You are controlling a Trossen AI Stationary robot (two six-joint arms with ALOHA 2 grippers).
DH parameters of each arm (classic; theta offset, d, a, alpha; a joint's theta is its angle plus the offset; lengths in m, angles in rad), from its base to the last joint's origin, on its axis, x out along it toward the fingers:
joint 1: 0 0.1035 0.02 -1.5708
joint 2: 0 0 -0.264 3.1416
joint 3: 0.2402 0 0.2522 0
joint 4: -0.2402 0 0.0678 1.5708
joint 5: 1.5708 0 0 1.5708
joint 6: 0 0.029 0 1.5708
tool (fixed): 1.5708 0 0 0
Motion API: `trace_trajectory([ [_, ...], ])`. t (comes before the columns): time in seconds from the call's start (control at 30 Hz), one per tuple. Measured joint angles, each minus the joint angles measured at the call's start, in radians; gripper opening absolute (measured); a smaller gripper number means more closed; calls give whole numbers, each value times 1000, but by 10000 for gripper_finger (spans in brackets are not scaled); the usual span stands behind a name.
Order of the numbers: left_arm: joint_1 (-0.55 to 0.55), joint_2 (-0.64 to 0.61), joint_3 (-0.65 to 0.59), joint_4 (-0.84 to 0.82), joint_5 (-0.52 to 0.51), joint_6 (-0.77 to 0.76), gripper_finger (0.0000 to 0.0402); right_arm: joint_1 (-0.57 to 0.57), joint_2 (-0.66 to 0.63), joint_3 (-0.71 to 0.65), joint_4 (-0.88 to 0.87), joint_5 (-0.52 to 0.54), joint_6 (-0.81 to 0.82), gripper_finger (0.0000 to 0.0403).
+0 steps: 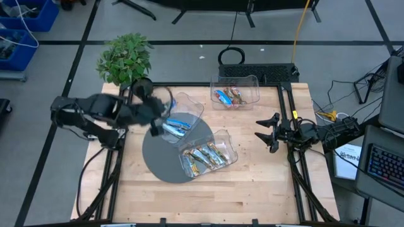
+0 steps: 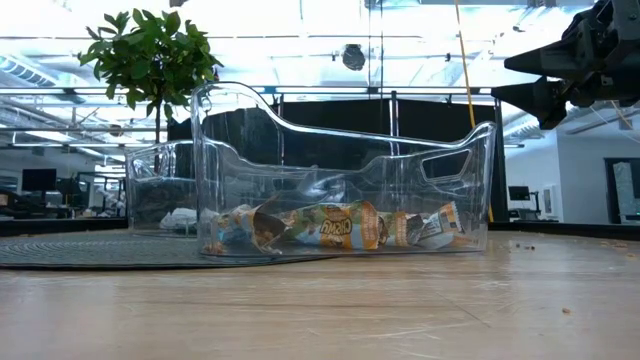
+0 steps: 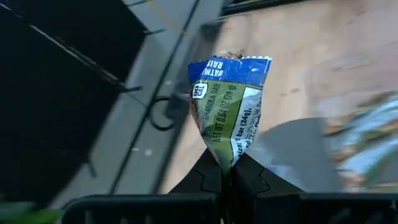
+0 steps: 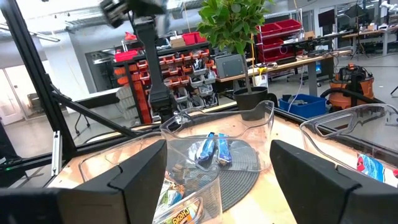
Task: Pick and place Granola Bars by type
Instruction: Put the blue granola bar into the top left transparent bin
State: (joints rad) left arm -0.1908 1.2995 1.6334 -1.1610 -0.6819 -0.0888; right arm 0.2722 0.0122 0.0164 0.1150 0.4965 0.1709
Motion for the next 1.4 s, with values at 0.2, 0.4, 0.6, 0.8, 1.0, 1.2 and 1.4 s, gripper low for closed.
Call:
trace_trajectory([
  [0.2, 199, 31, 45, 8, 130, 355, 7, 0, 0, 0, 0, 0, 0, 279],
  [0.4, 387, 102, 45, 10, 302, 552, 7, 0, 0, 0, 0, 0, 0, 279],
  [0.6, 519, 186, 45, 10, 515, 796, 7, 0, 0, 0, 0, 0, 0, 279],
  [0.8, 605, 284, 45, 10, 725, 950, 7, 0, 0, 0, 0, 0, 0, 279],
  [1.0, 647, 353, -34, 79, 768, 1005, 7, 0, 0, 0, 0, 0, 0, 279],
  [1.2, 653, 353, -211, 235, 801, 1037, 7, 0, 0, 0, 0, 0, 0, 279],
  [1.4, 642, 352, -358, 337, 831, 1026, 7, 0, 0, 0, 0, 0, 0, 279],
])
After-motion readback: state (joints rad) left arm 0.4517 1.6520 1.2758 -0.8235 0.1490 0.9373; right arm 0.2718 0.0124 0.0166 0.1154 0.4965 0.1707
